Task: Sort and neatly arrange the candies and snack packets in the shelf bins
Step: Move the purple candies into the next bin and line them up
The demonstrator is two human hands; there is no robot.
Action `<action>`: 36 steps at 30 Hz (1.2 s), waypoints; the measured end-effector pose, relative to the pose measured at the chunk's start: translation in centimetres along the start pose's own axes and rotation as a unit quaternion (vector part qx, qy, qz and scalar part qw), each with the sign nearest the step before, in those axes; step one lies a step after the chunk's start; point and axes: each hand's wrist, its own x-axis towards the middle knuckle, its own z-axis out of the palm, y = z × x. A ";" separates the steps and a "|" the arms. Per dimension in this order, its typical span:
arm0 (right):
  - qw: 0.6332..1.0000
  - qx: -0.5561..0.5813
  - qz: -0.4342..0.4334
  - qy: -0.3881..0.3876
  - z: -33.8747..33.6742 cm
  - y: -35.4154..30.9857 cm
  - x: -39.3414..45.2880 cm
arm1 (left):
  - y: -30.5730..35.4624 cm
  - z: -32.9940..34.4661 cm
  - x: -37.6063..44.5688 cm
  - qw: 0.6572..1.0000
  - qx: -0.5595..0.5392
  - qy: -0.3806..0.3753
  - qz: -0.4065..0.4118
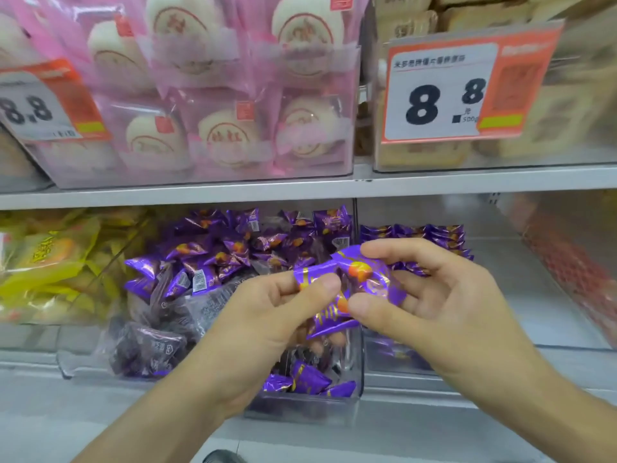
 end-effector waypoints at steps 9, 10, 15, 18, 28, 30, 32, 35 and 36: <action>0.997 0.067 -0.003 0.038 -1.3 -0.4 -0.5 | -0.4 1.7 0.5 0.996 0.013 0.067 0.051; 0.997 0.062 0.004 0.041 -1.4 -0.2 -0.4 | -0.5 1.8 0.5 0.996 0.009 0.072 0.060; 0.998 0.055 0.022 0.027 -1.4 0.2 -0.5 | -0.3 1.9 0.4 0.996 -0.062 0.055 0.044; 0.999 0.030 0.022 0.026 -1.6 0.4 -0.5 | -0.2 2.1 0.5 0.993 -0.107 0.041 0.007; 0.997 -0.081 -0.015 -0.008 -1.3 0.1 -0.2 | -0.7 3.5 0.2 0.992 -0.096 0.038 0.068; 0.997 -0.078 -0.010 -0.017 -1.8 0.2 -0.1 | -0.7 3.8 0.2 0.991 -0.090 0.040 0.089; 0.997 -0.080 0.003 -0.021 -2.2 0.1 -0.1 | -0.8 4.2 0.2 0.990 -0.066 0.036 0.122; 0.996 -0.088 0.013 -0.027 -3.1 -0.5 -0.4 | -1.1 5.0 0.4 0.987 -0.044 0.038 0.152; 0.996 -0.085 0.011 -0.029 -3.4 -0.7 -0.4 | -1.1 5.4 0.5 0.986 -0.038 0.041 0.158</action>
